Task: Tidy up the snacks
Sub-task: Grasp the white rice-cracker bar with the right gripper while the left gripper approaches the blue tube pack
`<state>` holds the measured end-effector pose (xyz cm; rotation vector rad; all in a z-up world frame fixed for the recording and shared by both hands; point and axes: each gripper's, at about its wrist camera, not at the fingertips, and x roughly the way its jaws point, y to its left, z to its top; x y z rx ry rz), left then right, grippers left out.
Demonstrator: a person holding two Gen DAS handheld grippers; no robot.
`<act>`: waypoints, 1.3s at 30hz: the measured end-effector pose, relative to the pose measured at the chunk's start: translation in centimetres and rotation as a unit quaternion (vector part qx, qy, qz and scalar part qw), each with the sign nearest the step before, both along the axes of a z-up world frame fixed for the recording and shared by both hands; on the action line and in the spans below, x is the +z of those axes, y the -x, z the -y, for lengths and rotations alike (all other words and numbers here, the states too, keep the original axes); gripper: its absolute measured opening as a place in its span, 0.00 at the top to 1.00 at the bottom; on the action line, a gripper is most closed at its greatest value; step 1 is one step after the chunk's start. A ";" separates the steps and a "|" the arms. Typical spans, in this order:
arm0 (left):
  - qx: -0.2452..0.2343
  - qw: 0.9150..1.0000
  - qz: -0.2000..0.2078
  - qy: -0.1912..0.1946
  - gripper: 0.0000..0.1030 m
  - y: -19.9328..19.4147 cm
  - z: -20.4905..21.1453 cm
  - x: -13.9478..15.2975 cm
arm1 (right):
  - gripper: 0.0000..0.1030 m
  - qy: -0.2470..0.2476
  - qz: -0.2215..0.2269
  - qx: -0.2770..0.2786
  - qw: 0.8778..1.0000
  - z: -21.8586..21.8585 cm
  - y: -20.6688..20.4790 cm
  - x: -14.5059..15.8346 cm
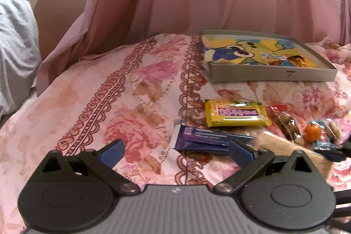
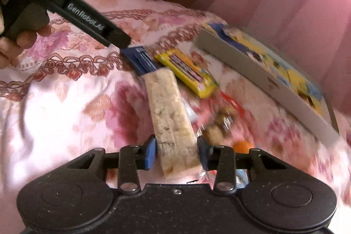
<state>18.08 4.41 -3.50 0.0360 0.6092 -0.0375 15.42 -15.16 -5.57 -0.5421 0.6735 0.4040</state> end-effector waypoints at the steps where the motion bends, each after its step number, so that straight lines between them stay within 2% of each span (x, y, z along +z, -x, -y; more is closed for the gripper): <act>1: -0.004 1.000 0.000 -0.003 0.00 0.0 0.2 -0.1 | 0.62 -0.006 -0.008 -0.011 1.000 0.6 0.4 0.3; 6: -0.036 0.998 -0.002 -0.043 0.00 0.2 1.6 -0.9 | 0.65 -0.046 -0.035 -0.083 0.995 3.7 1.9 1.4; 9: -0.072 0.996 0.000 -0.058 0.00 -0.2 2.4 -1.0 | 0.65 -0.095 -0.049 -0.138 0.985 5.5 2.1 1.4; 11: -0.119 0.991 0.000 -0.065 0.00 -1.0 2.9 -0.9 | 0.65 -0.118 -0.058 -0.152 0.980 6.0 2.1 1.4; 13: -0.176 0.981 0.002 -0.082 0.00 -1.9 3.7 -0.7 | 0.65 -0.113 -0.050 -0.145 0.982 5.9 2.0 1.3; 17: -0.284 0.950 -0.025 -0.130 0.00 -3.8 5.6 -0.4 | 0.65 -0.106 -0.055 -0.141 0.983 5.6 1.5 0.9; 19: -0.328 0.930 -0.051 -0.158 0.00 -4.7 6.7 -0.7 | 0.64 -0.105 -0.061 -0.142 0.982 5.7 1.3 0.7; 20: -0.351 0.918 -0.065 -0.174 0.00 -5.2 7.3 -0.9 | 0.64 -0.107 -0.063 -0.142 0.982 5.8 1.2 0.7; 23: -0.418 0.874 -0.105 -0.222 0.00 -5.8 9.1 -1.8 | 0.64 -0.114 -0.069 -0.144 0.981 6.0 1.1 0.7; 24: -0.435 0.863 -0.113 -0.232 0.00 -5.9 9.5 -2.1 | 0.64 -0.114 -0.070 -0.144 0.981 6.0 1.0 0.7; 26: -0.461 0.844 -0.124 -0.245 0.00 -5.9 10.3 -2.5 | 0.64 -0.114 -0.071 -0.144 0.980 6.0 0.9 0.7; 28: -0.479 0.831 -0.133 -0.250 0.00 -6.3 11.0 -2.7 | 0.64 -0.114 -0.074 -0.145 0.980 5.9 0.8 0.5; 31: -0.487 0.821 -0.172 -0.242 0.00 -7.8 11.5 -3.0 | 0.64 -0.117 -0.078 -0.145 0.979 6.0 0.5 0.4; 33: -0.484 0.821 -0.200 -0.229 0.00 -8.6 11.5 -3.2 | 0.64 -0.120 -0.080 -0.147 0.979 6.2 0.4 0.3; 35: -0.482 0.820 -0.209 -0.225 0.01 -8.8 11.4 -3.3 | 0.64 -0.123 -0.082 -0.148 0.978 6.3 0.3 0.3; 38: -0.463 0.827 -0.239 -0.211 0.01 -8.6 10.9 -3.5 | 0.64 -0.129 -0.085 -0.152 0.976 6.4 0.3 0.3; 39: -0.445 0.834 -0.255 -0.201 0.01 -8.7 10.7 -3.6 | 0.64 -0.131 -0.086 -0.153 0.976 6.5 0.2 0.3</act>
